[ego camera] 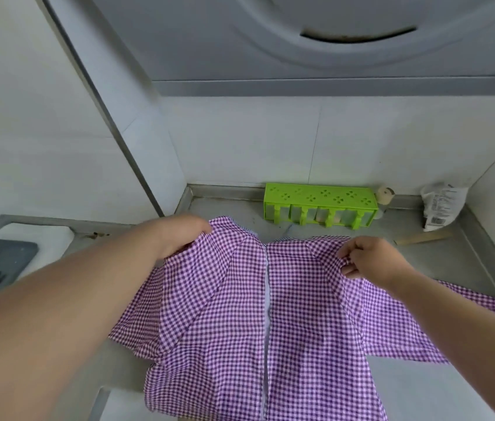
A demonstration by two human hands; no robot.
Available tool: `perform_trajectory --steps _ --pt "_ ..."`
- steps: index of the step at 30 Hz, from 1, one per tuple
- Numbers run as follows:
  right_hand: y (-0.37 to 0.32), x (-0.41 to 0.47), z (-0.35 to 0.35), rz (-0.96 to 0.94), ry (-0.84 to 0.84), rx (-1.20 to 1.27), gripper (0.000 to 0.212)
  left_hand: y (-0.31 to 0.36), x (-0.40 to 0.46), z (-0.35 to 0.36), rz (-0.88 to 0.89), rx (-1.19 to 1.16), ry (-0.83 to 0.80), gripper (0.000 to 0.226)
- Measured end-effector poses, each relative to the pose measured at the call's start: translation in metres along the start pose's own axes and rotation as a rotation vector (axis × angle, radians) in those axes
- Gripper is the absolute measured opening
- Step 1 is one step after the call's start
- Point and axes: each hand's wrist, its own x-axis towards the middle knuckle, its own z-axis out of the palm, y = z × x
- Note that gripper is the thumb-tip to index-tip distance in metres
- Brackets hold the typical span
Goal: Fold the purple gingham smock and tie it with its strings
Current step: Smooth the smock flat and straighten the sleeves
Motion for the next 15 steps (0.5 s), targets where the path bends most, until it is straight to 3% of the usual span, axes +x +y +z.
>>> perform_trajectory --steps 4,10,12,15 --pt "-0.018 -0.013 -0.005 0.031 0.01 0.258 0.035 0.008 -0.029 -0.005 0.052 -0.163 -0.063 0.031" --pt "-0.051 -0.03 -0.006 0.0 0.14 0.567 0.017 0.018 -0.062 -0.025 0.177 -0.267 -0.144 0.034" --pt "-0.074 -0.041 0.0 -0.107 0.154 0.581 0.02 0.026 -0.08 -0.031 0.236 -0.324 -0.188 0.03" --pt "-0.116 -0.071 0.016 -0.367 0.012 0.411 0.038 0.044 -0.112 -0.033 0.314 -0.386 -0.282 0.032"
